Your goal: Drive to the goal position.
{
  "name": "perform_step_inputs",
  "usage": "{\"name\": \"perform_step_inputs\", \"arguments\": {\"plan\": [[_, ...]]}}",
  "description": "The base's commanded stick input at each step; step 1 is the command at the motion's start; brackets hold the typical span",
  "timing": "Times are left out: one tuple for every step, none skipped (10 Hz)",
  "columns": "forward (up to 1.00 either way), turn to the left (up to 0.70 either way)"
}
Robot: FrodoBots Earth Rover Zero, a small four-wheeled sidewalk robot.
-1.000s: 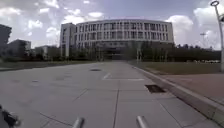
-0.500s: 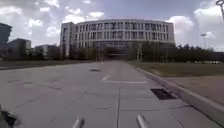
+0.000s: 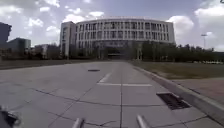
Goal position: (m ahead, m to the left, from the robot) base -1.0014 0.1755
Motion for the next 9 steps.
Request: {"name": "perform_step_inputs", "arguments": {"plan": [[0.70,0.00],[0.70,0.00],[0.70,0.00],[0.70,-0.12],[0.70,-0.25],[0.70,-0.31],[0.70,-0.14],[0.70,0.00],[0.70,0.00]]}}
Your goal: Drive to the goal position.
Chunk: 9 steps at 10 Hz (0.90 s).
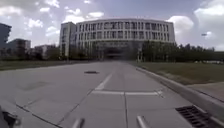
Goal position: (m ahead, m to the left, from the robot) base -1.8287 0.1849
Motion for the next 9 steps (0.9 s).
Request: {"name": "perform_step_inputs", "arguments": {"plan": [[0.70,0.00],[0.70,0.00],[0.70,0.00],[0.70,0.00],[0.70,0.00],[0.70,0.00],[0.70,0.00],[0.70,0.00],[0.70,0.00]]}}
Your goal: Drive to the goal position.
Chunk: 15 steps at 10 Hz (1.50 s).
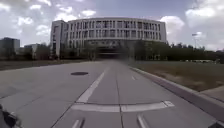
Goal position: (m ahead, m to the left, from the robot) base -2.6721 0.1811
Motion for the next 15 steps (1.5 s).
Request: {"name": "perform_step_inputs", "arguments": {"plan": [[0.70,0.00],[0.70,0.00],[0.70,0.00],[0.70,0.00],[0.70,0.00],[0.70,0.00],[0.70,0.00],[0.70,0.00],[0.70,0.00],[0.70,0.00],[0.70,0.00],[0.70,0.00],[0.70,0.00],[0.70,0.00],[0.70,0.00]]}}
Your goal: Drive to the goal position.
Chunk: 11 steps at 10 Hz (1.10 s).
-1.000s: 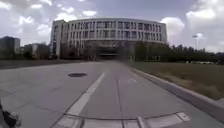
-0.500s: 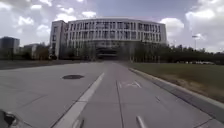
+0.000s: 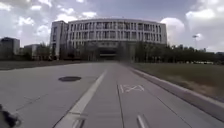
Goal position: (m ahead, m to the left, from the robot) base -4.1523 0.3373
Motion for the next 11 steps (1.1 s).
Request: {"name": "perform_step_inputs", "arguments": {"plan": [[0.70,0.00],[0.70,0.00],[0.70,0.00],[0.70,0.00],[0.70,0.00],[0.70,0.00],[0.70,0.00],[0.70,0.00],[0.70,0.00],[0.70,0.00],[0.70,0.00]]}}
